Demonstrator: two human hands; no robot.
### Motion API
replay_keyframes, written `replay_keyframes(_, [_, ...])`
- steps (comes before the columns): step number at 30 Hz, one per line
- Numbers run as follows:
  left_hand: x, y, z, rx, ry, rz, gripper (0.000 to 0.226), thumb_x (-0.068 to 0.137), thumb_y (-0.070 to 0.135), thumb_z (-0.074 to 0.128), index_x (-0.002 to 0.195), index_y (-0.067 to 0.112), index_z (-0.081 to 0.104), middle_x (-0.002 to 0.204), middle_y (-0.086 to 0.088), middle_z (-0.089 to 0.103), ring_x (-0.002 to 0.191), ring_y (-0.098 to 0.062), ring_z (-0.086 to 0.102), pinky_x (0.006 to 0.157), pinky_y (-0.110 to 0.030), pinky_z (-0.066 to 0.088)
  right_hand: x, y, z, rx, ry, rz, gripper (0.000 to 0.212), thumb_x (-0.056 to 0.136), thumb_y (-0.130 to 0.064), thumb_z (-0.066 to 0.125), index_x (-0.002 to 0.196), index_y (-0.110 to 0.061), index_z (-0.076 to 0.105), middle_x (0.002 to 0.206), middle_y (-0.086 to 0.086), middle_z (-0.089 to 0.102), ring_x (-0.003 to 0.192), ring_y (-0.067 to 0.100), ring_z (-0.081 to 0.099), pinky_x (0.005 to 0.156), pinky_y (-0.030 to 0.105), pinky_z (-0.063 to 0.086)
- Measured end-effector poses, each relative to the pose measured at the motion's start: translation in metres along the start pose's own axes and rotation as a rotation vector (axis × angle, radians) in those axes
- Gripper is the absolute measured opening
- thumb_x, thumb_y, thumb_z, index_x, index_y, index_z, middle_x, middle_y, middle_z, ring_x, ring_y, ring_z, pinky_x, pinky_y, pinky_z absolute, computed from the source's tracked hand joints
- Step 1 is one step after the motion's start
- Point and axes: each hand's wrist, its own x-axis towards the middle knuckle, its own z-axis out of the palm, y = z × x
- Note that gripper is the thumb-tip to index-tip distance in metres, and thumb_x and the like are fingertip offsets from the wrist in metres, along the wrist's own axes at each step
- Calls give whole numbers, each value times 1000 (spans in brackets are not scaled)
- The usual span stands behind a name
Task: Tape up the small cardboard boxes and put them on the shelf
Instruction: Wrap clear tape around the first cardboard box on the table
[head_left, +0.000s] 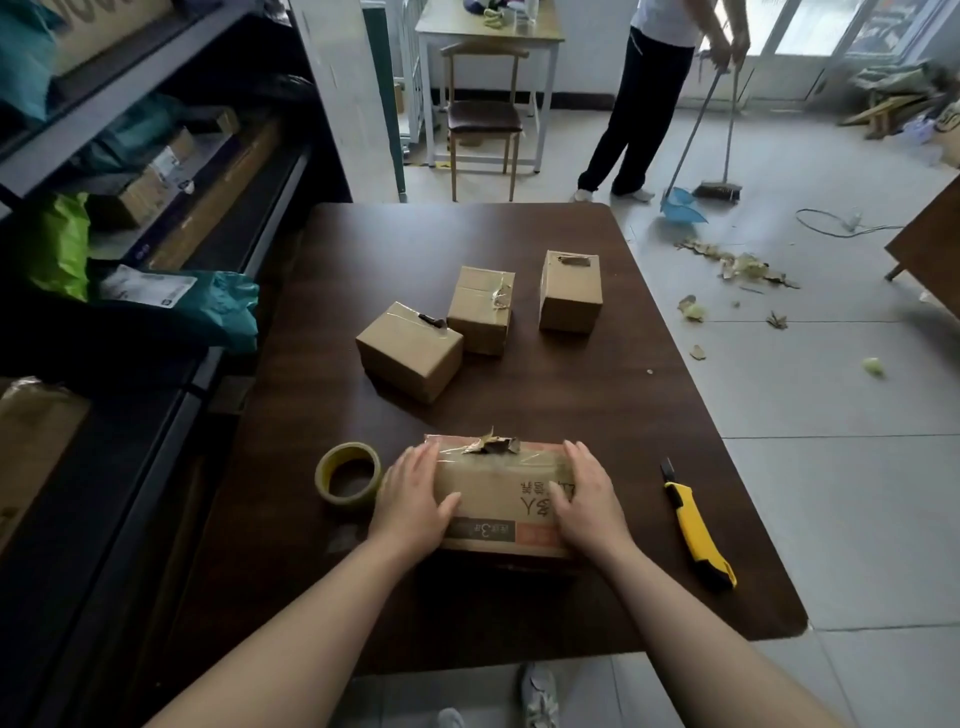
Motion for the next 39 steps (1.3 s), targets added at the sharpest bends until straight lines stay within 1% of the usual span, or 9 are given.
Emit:
replay_keyframes(3, [16, 9, 7, 129, -118, 119, 66, 99, 42, 43, 154, 24, 12, 162, 6, 9, 149, -12, 0, 122, -35, 1, 23, -6, 5, -173, -84, -199, 56, 98, -21, 45, 151, -16, 27, 160, 2, 20, 149, 17, 11, 121, 31, 4])
replay_keyframes(6, [27, 12, 14, 140, -126, 136, 64, 100, 43, 39, 154, 25, 11, 162, 7, 7, 148, -11, -2, 121, -31, -3, 38, -10, 10, -302, -178, -320, 54, 98, -32, 33, 151, -18, 29, 159, 0, 23, 148, 17, 13, 118, 29, -3])
replay_keyframes(10, [30, 11, 16, 185, -104, 115, 62, 100, 46, 38, 154, 31, 12, 160, 8, 9, 147, -15, 0, 120, -35, 0, 50, -1, 9, -320, -150, -381, 72, 86, -53, 15, 148, -23, 37, 147, -2, 43, 137, 22, 34, 116, 37, 20])
replay_keyframes(15, [28, 10, 18, 221, -134, 107, 60, 101, 48, 31, 154, 34, 7, 159, 9, 3, 146, -15, -8, 118, -35, -6, 54, 6, 9, -391, -215, -435, 66, 87, -52, 12, 147, -34, 35, 145, -6, 40, 132, 21, 30, 111, 49, 25])
replay_keyframes(20, [28, 10, 19, 199, -142, 99, 60, 100, 48, 32, 153, 36, 6, 158, 9, 3, 145, -14, -9, 118, -36, -6, 57, 9, 9, -411, -238, -437, 63, 89, -51, 11, 147, -37, 32, 144, -9, 38, 131, 20, 29, 112, 46, 23])
replay_keyframes(25, [28, 9, 19, 202, -139, 106, 60, 100, 47, 31, 153, 36, 5, 158, 10, 3, 145, -14, -9, 119, -36, -6, 56, 3, 7, -509, -287, -438, 57, 94, -42, 17, 150, -45, 13, 151, -2, 26, 137, 24, 17, 115, 42, 9])
replay_keyframes(29, [27, 8, 20, 213, -138, 108, 59, 101, 47, 30, 153, 37, 4, 158, 9, 3, 145, -14, -10, 119, -37, -5, 58, 2, 3, -555, -315, -451, 68, 83, -50, 1, 149, -46, 16, 154, -1, 22, 139, 25, 14, 115, 40, 5])
replay_keyframes(35, [27, 10, 21, 219, -146, 108, 56, 101, 45, 28, 151, 42, 3, 157, 8, 2, 145, -15, -11, 117, -36, -10, 59, 1, 3, -563, -308, -473, 53, 102, -33, 31, 150, -45, 12, 156, 0, 20, 140, 26, 14, 116, 41, 6])
replay_keyframes(39, [27, 11, 19, 190, -148, 101, 58, 101, 45, 32, 152, 41, 4, 158, 9, 3, 145, -14, -10, 117, -36, -9, 59, -2, 4, -630, -340, -476, 57, 98, -39, 21, 149, -48, 0, 155, 2, 18, 140, 28, 13, 115, 43, 8])
